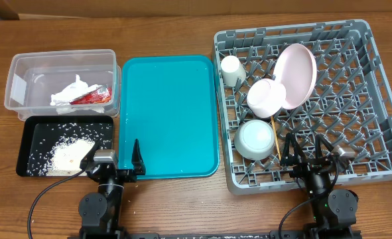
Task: Sort waste into correct bins and load items into the dishwasher
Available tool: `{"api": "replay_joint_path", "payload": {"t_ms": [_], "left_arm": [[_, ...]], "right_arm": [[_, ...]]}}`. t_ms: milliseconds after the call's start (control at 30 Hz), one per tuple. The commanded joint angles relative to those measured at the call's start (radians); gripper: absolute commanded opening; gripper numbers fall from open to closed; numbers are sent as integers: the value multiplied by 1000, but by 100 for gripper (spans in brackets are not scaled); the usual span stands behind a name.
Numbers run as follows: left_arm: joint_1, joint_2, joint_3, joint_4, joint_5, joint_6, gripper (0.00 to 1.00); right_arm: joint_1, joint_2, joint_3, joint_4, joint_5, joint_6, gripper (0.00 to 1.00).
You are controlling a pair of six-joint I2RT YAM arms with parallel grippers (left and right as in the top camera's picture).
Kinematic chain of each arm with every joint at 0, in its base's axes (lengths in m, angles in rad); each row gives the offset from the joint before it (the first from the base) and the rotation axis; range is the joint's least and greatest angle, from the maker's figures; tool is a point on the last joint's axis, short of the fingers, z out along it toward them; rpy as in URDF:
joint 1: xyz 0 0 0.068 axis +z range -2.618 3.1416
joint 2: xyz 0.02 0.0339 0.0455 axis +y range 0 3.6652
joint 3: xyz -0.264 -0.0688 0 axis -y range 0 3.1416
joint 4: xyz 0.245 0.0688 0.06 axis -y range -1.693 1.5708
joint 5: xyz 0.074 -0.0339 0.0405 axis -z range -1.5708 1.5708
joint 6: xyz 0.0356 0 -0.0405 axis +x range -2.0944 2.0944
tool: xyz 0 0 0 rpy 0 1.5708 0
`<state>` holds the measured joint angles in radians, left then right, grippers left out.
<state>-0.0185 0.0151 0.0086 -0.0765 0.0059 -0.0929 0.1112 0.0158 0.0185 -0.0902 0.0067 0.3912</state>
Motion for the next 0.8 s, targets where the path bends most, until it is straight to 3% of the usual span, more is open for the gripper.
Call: {"api": "replay_joint_path", "payload": {"t_ms": [0,433,667,767], "left_arm": [[7,-11,-4,-1,-13,30,100],[7,-11,-4,-1,-13,30,100],[7,-11,-4,-1,-13,30,100],[7,-11,-4,-1,-13,30,100]], "right_arm": [[-6,-7,-10,6,-2,-6,100],[-7,-13,-10,6,-1,-8,100],[-7,-13,-10,7,-35,-344,100],[-15,-13,-10,8,-35,-422,100]]}}
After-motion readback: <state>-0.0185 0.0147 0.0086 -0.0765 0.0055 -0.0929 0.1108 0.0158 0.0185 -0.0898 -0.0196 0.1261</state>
